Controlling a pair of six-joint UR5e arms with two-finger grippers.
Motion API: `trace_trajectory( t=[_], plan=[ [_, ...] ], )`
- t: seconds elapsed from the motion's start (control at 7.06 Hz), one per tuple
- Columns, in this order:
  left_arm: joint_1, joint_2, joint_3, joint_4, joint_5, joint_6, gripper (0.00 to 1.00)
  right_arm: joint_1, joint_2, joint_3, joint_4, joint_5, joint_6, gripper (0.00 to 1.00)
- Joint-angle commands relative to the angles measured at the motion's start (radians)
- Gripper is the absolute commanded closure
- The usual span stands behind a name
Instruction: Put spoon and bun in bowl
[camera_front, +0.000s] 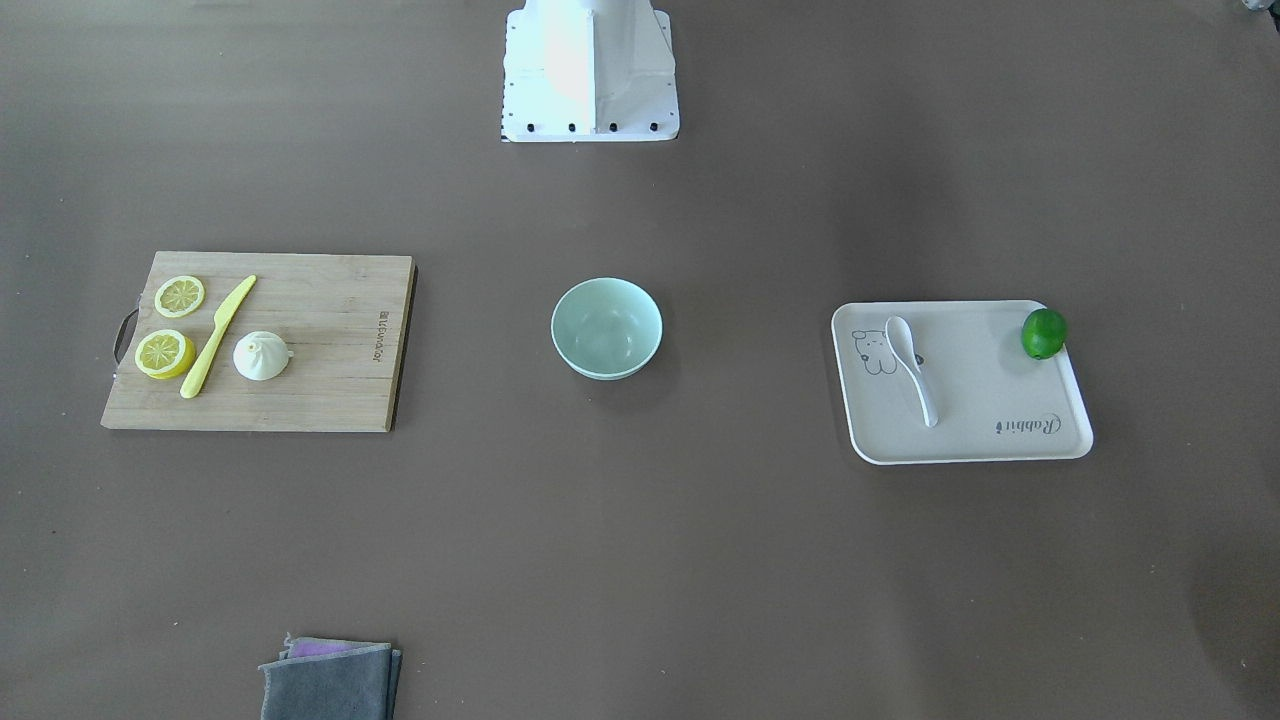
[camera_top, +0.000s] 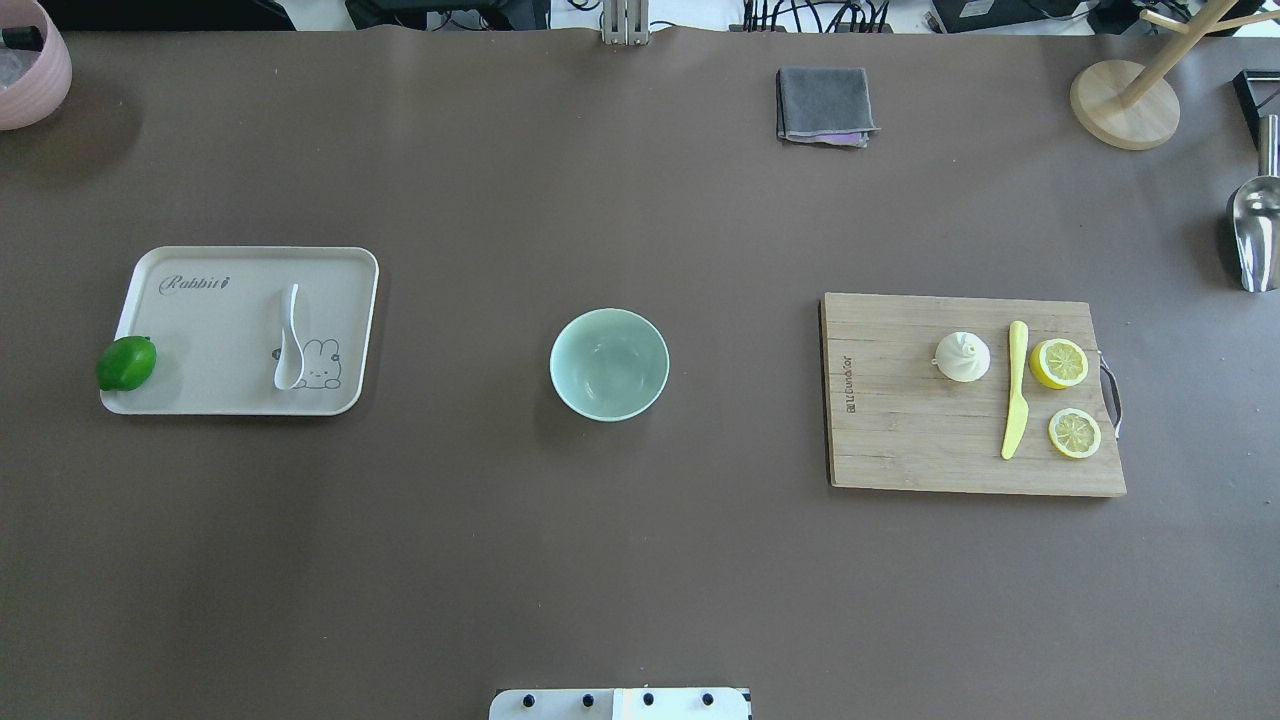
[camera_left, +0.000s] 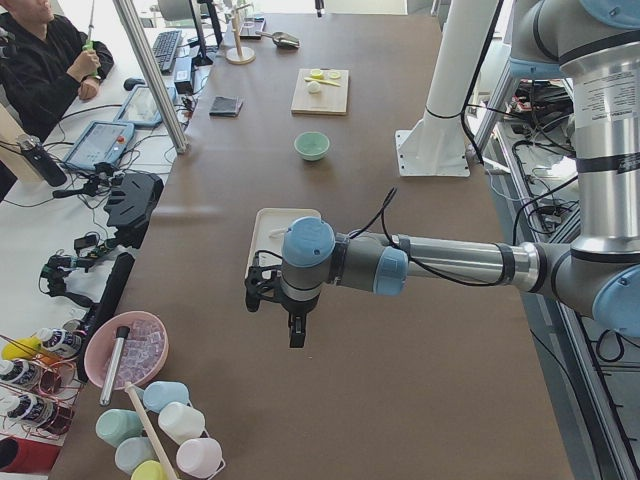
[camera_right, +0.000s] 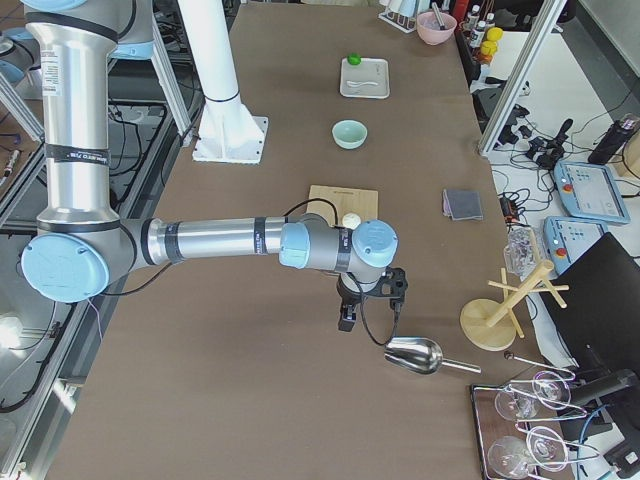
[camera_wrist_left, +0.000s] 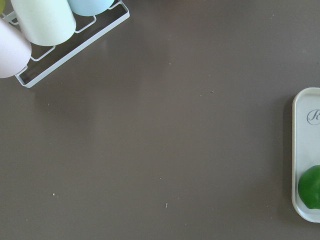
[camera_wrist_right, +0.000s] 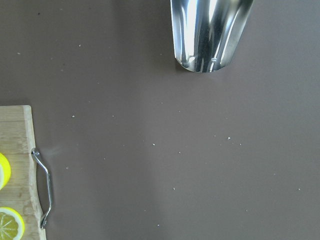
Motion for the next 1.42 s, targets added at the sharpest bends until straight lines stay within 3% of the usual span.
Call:
trace_trajectory(
  t=[0.0,0.99,1.28],
  plan=[
    [0.001,-0.002,0.001,0.001,-0.002,0.000,0.02,0.000,-0.001,0.001,0.000,0.000,0.001,0.00],
    [0.003,-0.007,-0.002,0.001,0.000,-0.003,0.02,0.000,-0.001,0.008,0.000,0.001,0.002,0.00],
    [0.011,-0.071,-0.002,0.002,-0.005,-0.011,0.02,0.000,-0.001,0.014,0.000,0.001,0.004,0.00]
  ],
)
